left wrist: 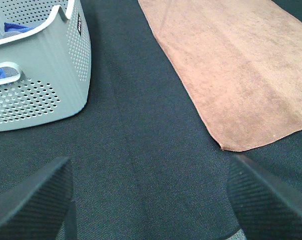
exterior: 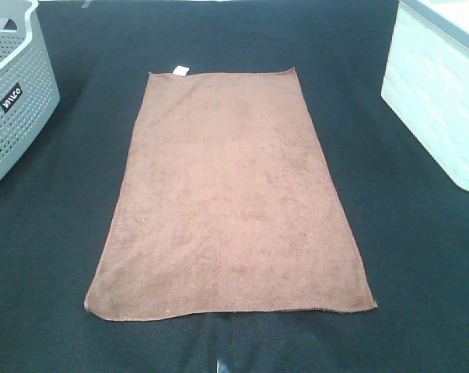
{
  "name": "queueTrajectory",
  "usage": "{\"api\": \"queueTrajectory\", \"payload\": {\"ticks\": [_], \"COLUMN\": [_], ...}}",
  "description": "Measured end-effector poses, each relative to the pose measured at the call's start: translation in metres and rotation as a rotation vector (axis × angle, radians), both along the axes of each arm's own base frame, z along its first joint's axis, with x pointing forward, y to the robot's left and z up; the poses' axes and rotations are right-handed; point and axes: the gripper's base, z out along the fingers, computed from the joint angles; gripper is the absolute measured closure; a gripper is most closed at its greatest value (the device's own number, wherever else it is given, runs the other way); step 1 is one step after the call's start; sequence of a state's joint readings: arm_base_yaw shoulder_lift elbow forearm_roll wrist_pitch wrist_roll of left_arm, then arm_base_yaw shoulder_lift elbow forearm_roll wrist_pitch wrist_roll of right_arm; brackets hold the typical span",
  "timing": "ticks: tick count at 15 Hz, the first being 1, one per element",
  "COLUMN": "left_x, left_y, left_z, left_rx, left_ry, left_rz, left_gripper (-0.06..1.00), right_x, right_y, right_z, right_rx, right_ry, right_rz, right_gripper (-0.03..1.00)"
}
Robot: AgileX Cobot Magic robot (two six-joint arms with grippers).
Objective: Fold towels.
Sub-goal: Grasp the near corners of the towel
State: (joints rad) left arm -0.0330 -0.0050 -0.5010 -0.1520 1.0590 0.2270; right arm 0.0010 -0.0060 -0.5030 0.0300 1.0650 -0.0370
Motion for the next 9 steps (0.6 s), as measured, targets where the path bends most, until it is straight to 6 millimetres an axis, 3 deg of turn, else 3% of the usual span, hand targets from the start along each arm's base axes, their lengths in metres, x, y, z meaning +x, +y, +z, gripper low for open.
{"api": "queueTrajectory", "payload": {"ticks": [9], "left_x": [0.0000], "left_y": [0.0000], "left_z": [0.0000], "left_rx": [0.000], "left_ry": [0.000], "left_rz": [0.000], "left_gripper": [0.14], "right_x": [0.0000], "right_y": [0.0000], "right_z": [0.0000], "right_rx": [0.000], "right_ry": [0.000], "right_rz": [0.000], "right_gripper": [0.20]}}
